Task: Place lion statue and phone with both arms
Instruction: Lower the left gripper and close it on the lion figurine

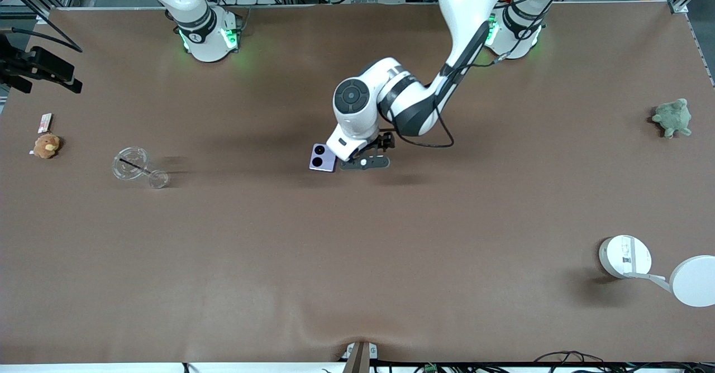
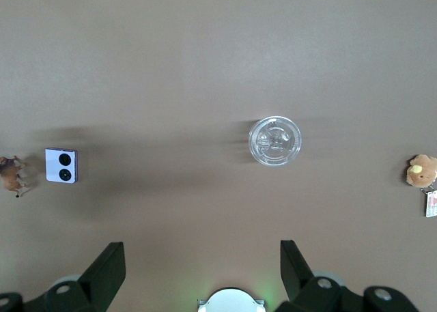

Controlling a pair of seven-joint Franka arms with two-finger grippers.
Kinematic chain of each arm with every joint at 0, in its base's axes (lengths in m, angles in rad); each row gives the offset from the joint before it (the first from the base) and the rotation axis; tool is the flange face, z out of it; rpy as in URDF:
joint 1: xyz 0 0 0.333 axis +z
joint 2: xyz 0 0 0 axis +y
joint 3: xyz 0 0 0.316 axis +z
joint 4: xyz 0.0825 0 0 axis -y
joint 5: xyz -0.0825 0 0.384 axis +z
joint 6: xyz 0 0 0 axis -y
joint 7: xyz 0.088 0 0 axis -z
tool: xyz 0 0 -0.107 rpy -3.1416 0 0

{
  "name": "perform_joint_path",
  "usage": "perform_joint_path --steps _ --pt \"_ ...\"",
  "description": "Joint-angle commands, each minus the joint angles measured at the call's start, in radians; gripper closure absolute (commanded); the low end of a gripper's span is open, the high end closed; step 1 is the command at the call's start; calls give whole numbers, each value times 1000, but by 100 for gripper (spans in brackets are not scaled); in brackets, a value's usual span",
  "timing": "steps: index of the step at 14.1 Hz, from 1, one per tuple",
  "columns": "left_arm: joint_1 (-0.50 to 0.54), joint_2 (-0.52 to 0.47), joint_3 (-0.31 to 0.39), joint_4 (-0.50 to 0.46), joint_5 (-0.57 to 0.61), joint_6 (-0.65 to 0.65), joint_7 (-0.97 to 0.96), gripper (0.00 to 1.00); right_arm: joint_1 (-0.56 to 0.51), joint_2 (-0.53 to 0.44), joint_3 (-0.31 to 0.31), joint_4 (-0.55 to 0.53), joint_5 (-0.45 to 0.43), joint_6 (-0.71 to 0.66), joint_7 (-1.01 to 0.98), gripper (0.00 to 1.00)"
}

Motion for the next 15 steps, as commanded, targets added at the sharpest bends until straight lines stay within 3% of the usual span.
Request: perform_joint_path --steps 1,11,12,13,15 --pt "-39 55 12 39 26 31 -36 0 -4 11 -5 19 -1 -12 -6 0" --pt "-46 124 10 39 21 69 -39 1 13 66 -2 30 2 -9 -8 0" --pt "-46 125 10 39 17 69 -71 56 16 66 -2 30 3 -9 -6 0" --pt "-44 125 10 37 18 69 -91 100 20 68 -2 30 3 -9 -8 0" --pt "-43 124 10 39 17 68 -103 100 42 109 -2 28 -12 -12 -9 0"
